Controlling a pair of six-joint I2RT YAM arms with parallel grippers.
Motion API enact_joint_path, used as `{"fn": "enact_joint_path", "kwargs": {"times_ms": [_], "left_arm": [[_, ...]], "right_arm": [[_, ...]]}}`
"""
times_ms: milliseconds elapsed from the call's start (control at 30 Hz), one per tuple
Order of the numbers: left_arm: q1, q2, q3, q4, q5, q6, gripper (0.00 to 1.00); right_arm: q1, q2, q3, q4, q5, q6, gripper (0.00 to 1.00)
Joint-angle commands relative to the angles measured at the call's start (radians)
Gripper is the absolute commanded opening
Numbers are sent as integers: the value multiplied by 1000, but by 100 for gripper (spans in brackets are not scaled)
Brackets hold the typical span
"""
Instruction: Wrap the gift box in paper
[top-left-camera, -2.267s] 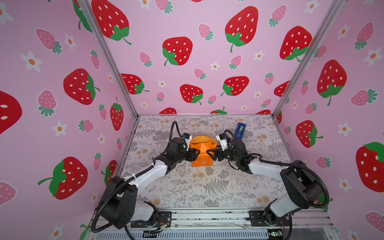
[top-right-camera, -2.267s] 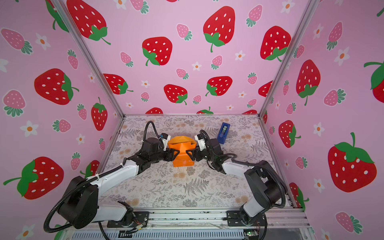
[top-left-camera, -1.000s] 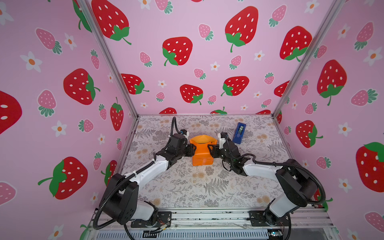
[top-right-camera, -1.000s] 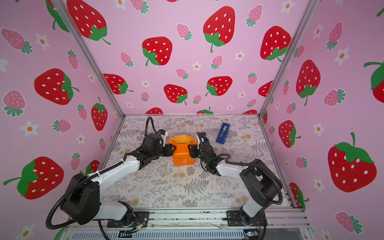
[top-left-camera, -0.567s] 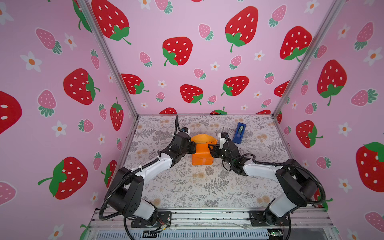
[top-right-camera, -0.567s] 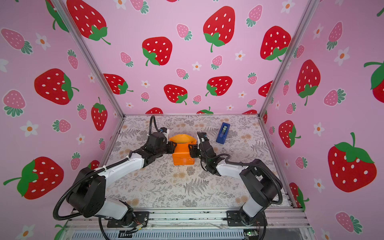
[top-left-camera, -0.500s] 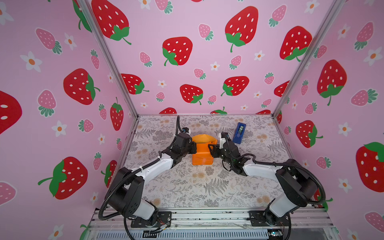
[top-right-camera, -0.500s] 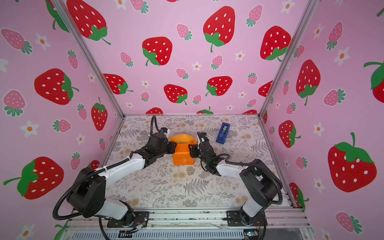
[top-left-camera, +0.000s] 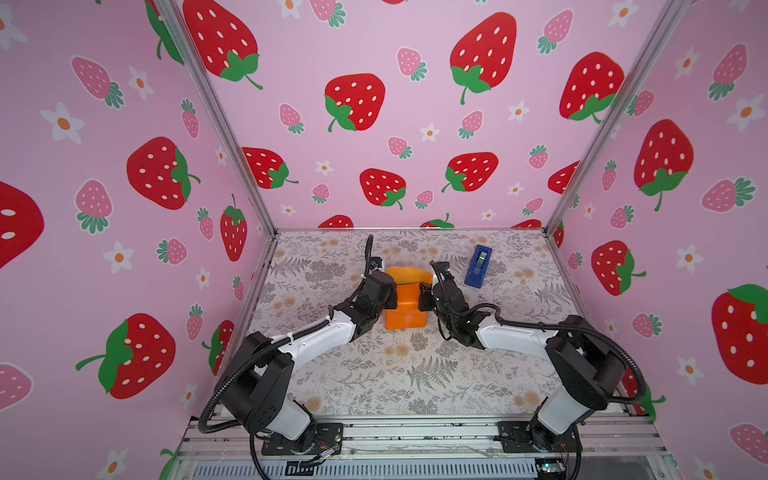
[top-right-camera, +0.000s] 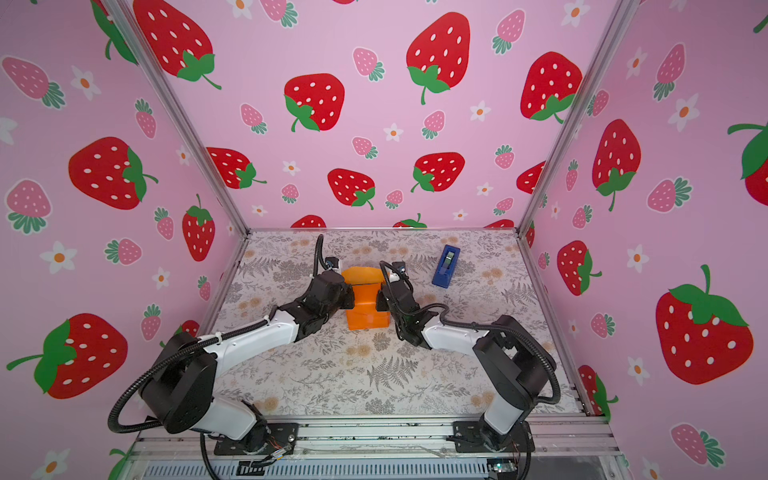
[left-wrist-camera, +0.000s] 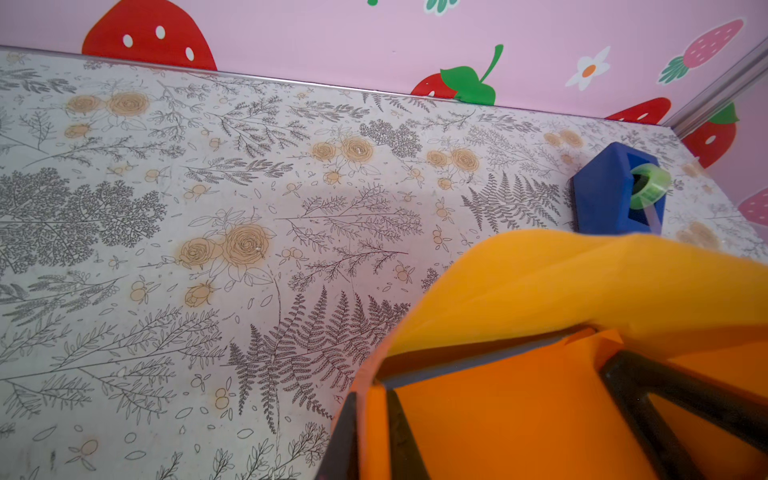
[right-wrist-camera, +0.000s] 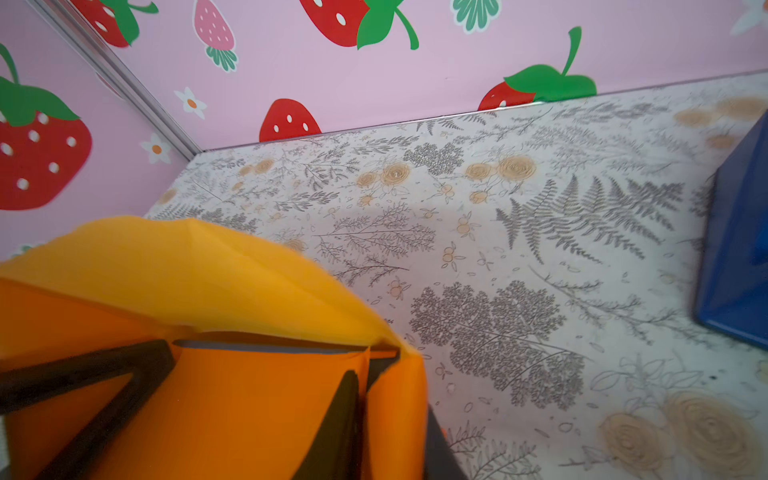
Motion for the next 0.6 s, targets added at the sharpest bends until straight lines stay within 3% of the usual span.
{"fn": "enact_joint_path", "kwargs": {"times_ms": [0, 267, 533, 567], "left_arm": [[-43, 45, -26, -69, 41, -13, 10], [-66, 41, -24, -81, -10, -24, 0], [-67, 19, 6, -91, 20, -1, 0], [-67, -2, 4, -95, 18, -3, 4]], "right_arm": [[46, 55, 25, -120, 20, -55, 14], [73, 73, 92, -202, 82, -78, 0], [84, 55, 101, -222, 110, -63, 0], [84, 52, 98, -225, 116, -57, 0]]}}
